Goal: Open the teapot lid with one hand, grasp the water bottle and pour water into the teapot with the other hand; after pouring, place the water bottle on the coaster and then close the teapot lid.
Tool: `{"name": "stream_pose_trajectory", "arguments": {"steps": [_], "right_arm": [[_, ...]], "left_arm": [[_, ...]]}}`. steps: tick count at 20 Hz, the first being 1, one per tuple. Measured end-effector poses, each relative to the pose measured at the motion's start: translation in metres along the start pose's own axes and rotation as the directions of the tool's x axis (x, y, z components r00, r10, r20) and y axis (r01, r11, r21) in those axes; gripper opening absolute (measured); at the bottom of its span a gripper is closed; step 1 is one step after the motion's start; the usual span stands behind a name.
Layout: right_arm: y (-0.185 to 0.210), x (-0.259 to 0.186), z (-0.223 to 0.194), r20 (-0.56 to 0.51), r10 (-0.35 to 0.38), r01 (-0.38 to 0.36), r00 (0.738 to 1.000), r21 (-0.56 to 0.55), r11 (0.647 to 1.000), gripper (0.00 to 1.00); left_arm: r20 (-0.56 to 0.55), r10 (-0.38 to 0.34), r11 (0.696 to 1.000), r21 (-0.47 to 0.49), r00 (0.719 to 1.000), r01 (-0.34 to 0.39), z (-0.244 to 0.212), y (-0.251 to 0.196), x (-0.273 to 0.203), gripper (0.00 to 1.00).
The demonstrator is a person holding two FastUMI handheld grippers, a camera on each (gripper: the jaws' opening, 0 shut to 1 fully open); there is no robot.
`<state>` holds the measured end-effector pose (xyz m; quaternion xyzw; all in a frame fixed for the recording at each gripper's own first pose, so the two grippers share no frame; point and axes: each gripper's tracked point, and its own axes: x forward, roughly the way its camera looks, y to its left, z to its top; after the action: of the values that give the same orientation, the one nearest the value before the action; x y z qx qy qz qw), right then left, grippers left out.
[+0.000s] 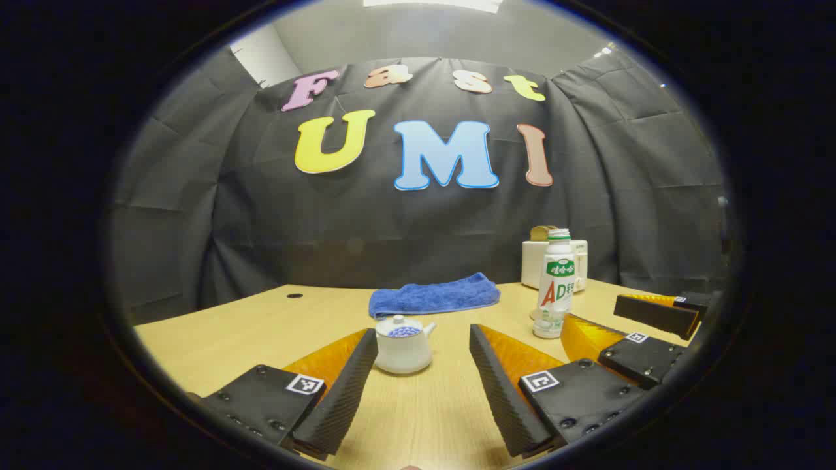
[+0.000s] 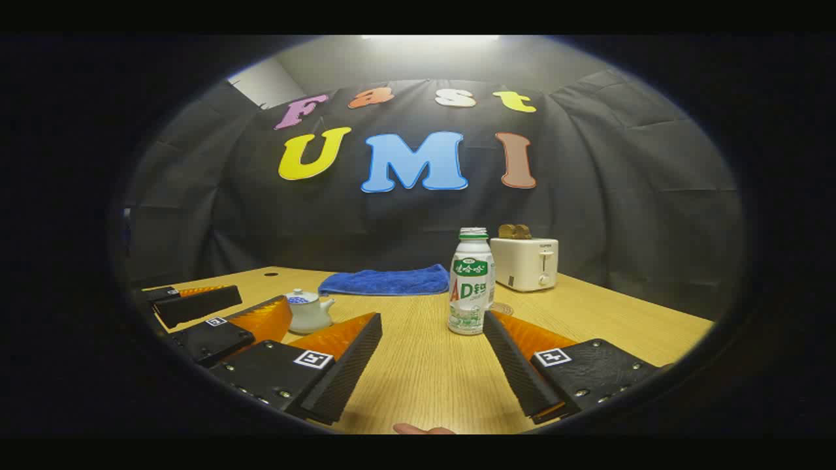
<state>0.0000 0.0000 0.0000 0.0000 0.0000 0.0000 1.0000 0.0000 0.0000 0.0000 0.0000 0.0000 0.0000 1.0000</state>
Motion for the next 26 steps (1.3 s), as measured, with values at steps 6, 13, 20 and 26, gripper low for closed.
{"name": "stream_pose_trajectory", "arguments": {"steps": [6, 13, 20, 26], "right_arm": [[0.000, 0.000, 0.000, 0.000, 0.000, 0.000, 1.000, 0.000, 1.000, 0.96], [0.000, 0.000, 0.000, 0.000, 0.000, 0.000, 1.000, 0.000, 1.000, 0.96], [0.004, 0.004, 0.001, 0.002, 0.029, -0.029, 1.000, 0.000, 1.000, 0.96], [0.007, 0.011, 0.001, -0.011, 0.082, -0.081, 0.997, 0.026, 0.996, 0.96]], "left_arm": [[0.001, 0.001, 1.000, -0.001, 1.000, -0.001, -0.001, 0.000, 0.000, 0.89], [0.002, 0.001, 1.000, 0.000, 1.000, -0.001, -0.002, -0.001, 0.000, 0.89], [0.002, -0.024, 1.000, -0.001, 1.000, 0.024, -0.001, -0.006, 0.002, 0.89], [-0.001, -0.031, 1.000, -0.006, 1.000, 0.031, -0.001, 0.005, 0.016, 0.94]]}}
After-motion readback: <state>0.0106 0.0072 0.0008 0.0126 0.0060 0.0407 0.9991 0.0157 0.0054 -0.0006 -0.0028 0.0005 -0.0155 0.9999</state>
